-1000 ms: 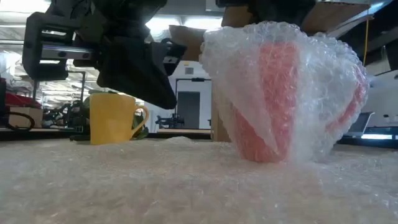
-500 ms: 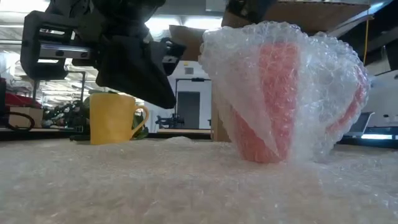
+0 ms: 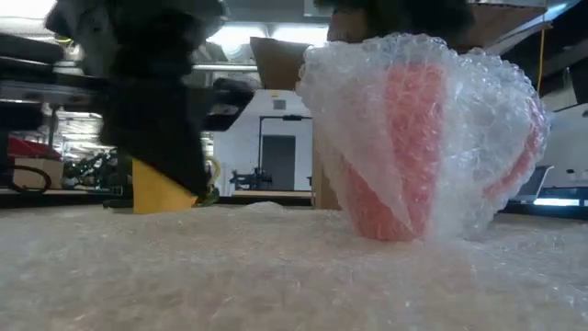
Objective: Wrap mug
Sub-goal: Wrap the orange mug with the bubble wrap, then put the wrapped orange mug into the cardboard box
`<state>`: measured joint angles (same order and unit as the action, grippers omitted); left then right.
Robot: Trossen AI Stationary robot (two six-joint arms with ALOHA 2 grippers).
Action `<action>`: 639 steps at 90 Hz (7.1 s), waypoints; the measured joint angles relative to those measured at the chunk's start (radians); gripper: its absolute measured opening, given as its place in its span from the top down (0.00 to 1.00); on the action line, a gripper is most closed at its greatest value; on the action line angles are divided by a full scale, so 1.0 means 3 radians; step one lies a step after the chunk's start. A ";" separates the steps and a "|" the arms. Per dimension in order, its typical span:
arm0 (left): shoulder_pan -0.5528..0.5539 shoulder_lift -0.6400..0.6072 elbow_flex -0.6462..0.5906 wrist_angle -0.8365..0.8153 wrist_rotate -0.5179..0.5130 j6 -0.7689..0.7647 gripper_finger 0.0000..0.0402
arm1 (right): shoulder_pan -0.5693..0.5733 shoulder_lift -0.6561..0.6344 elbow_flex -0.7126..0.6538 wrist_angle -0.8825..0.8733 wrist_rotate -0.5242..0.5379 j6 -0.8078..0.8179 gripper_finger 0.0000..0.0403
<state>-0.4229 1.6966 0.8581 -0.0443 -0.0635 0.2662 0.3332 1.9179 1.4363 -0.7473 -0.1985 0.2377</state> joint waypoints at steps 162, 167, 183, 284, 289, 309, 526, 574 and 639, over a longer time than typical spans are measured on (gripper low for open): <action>0.0585 0.0674 0.0334 0.1126 0.0560 0.0469 1.00 | -0.0062 0.0000 -0.0323 0.0382 -0.0209 0.0049 1.00; 0.0566 0.0588 0.0334 0.0951 0.0550 0.0451 1.00 | -0.0062 -0.0005 -0.0370 0.0444 -0.0221 0.0058 1.00; 0.0495 0.0445 0.0331 0.0523 0.0550 0.0417 1.00 | -0.0065 -0.0007 -0.0483 0.0561 -0.0256 0.0123 1.00; 0.0122 0.0268 0.0323 0.0150 0.0394 0.0183 1.00 | -0.0055 -0.0278 0.0103 -0.0367 0.0212 0.0127 1.00; 0.0123 0.0268 0.0323 0.0151 0.0395 0.0183 1.00 | -0.0059 -0.0277 -0.0070 -0.0129 0.0155 0.0134 1.00; 0.0134 0.0272 0.0323 0.0156 0.0396 0.0182 1.00 | -0.0067 -0.0308 -0.0758 0.0855 -0.0034 0.0318 1.00; 0.0051 0.0272 0.0323 0.0256 0.0403 0.0086 1.00 | 0.0482 0.0005 0.0435 -0.0455 0.0734 0.0678 0.66; 0.0035 0.0272 0.0323 0.0262 0.0401 0.0080 1.00 | 0.0491 0.0074 -0.0034 0.0138 0.0667 0.0696 0.66; 0.0012 0.0244 0.0323 0.0226 0.0397 0.0051 1.00 | 0.0502 -0.0103 0.0299 -0.0195 0.1279 0.0615 0.97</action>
<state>-0.4194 1.7698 0.9550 0.0236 0.0555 0.2814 0.4838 1.8870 1.5259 -0.8057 0.1853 0.4223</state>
